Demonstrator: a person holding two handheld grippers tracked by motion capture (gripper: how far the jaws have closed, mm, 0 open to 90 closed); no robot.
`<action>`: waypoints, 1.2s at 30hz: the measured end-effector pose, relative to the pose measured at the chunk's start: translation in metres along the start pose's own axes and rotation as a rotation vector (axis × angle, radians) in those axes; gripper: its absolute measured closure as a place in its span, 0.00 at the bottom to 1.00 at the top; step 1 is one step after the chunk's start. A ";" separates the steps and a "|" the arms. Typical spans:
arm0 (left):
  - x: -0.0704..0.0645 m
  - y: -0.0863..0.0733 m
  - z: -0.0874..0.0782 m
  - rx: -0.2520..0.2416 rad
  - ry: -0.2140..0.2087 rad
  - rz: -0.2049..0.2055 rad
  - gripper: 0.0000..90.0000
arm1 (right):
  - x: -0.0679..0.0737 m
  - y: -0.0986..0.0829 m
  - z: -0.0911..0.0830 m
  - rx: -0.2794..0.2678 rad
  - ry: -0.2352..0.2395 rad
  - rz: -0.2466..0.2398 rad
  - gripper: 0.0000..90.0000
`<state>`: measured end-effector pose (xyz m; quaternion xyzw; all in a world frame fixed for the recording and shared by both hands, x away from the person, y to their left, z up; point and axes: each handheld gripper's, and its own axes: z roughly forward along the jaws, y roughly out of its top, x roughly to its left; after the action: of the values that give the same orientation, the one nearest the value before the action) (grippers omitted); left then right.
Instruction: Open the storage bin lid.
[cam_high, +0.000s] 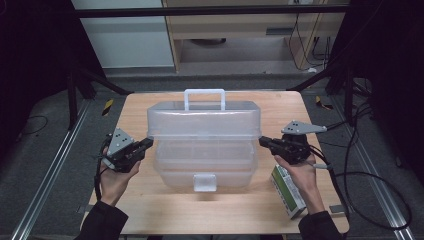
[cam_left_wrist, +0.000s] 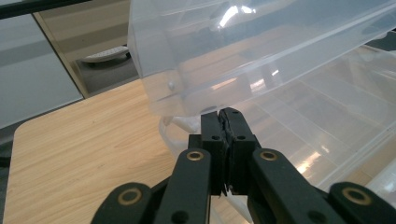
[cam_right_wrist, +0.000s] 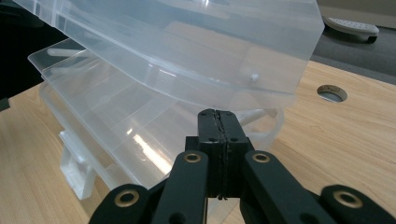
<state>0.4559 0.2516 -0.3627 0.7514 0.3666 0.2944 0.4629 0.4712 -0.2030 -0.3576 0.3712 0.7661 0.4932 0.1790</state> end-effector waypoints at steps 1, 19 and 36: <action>0.000 0.000 0.000 0.000 0.000 0.000 0.97 | 0.000 0.000 0.000 0.001 0.000 -0.001 1.00; 0.006 -0.008 0.006 -0.005 0.065 0.028 0.70 | 0.002 -0.001 0.000 0.011 0.007 -0.008 1.00; 0.005 -0.001 0.019 -0.011 0.068 0.051 0.70 | 0.005 -0.003 0.003 0.024 0.019 -0.022 0.98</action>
<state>0.4737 0.2466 -0.3703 0.7474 0.3614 0.3335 0.4468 0.4691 -0.1984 -0.3613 0.3603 0.7778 0.4852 0.1728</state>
